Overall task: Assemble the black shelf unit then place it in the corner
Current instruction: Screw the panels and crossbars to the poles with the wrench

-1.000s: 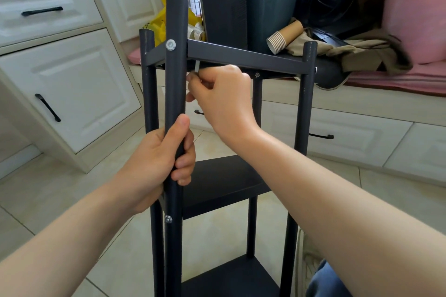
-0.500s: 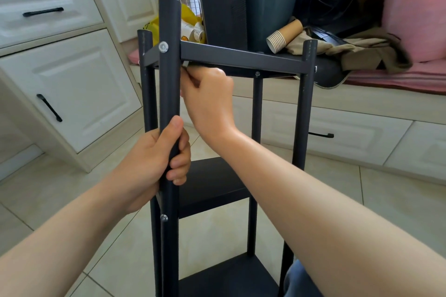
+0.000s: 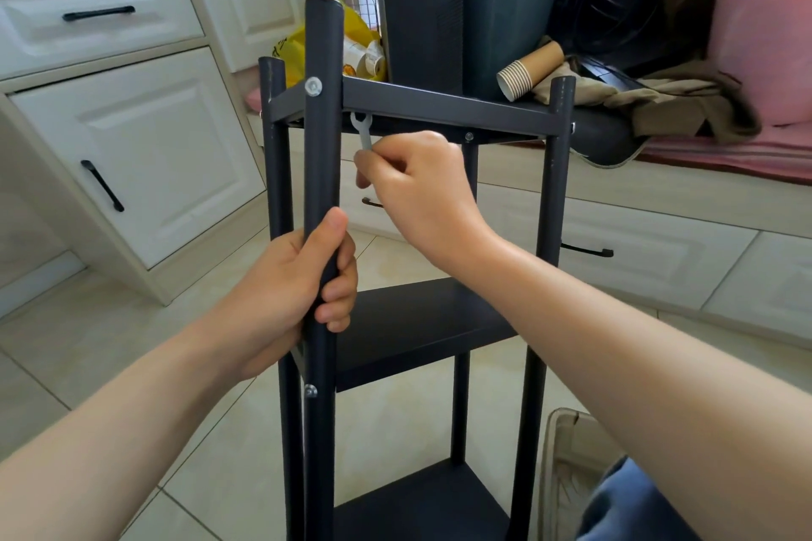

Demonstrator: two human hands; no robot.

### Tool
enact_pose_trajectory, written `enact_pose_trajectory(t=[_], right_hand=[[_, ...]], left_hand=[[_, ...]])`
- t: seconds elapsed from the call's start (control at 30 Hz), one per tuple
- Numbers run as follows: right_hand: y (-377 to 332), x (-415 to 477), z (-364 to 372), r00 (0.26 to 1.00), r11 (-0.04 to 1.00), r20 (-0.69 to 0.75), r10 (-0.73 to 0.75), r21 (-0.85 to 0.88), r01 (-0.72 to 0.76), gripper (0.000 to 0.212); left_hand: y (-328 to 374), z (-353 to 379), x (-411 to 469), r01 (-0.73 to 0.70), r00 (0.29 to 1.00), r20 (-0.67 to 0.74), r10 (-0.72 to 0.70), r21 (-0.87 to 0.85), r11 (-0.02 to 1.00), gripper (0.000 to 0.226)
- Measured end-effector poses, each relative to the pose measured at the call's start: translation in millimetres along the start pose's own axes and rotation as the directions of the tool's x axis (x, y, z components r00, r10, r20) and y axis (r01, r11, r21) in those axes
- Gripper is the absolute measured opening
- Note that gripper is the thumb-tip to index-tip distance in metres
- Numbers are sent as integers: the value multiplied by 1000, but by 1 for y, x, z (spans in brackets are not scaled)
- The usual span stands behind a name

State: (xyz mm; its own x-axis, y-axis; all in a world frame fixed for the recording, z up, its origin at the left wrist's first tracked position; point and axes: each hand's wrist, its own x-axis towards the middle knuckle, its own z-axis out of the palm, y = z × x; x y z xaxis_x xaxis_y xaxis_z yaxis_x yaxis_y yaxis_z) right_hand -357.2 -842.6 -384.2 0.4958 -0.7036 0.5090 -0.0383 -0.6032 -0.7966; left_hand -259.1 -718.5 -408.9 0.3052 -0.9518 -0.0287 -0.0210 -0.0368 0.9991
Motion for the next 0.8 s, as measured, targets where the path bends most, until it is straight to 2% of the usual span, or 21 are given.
enact_pose_trajectory(t=[0.2, 0.6, 0.8], right_hand=[[-9, -1, -2, 1000, 1000, 1, 29, -1, -29, 32], [-16, -1, 8, 1000, 1000, 3, -15, 22, 15, 33], [-10, 3, 20, 995, 996, -80, -53, 64, 58, 29]], left_hand=[[-2, -5, -2, 1, 1000, 15, -1, 23, 1000, 52], [-3, -7, -3, -4, 1000, 27, 3, 46, 999, 51], [-3, -7, -2, -9, 999, 45, 6, 54, 998, 50]])
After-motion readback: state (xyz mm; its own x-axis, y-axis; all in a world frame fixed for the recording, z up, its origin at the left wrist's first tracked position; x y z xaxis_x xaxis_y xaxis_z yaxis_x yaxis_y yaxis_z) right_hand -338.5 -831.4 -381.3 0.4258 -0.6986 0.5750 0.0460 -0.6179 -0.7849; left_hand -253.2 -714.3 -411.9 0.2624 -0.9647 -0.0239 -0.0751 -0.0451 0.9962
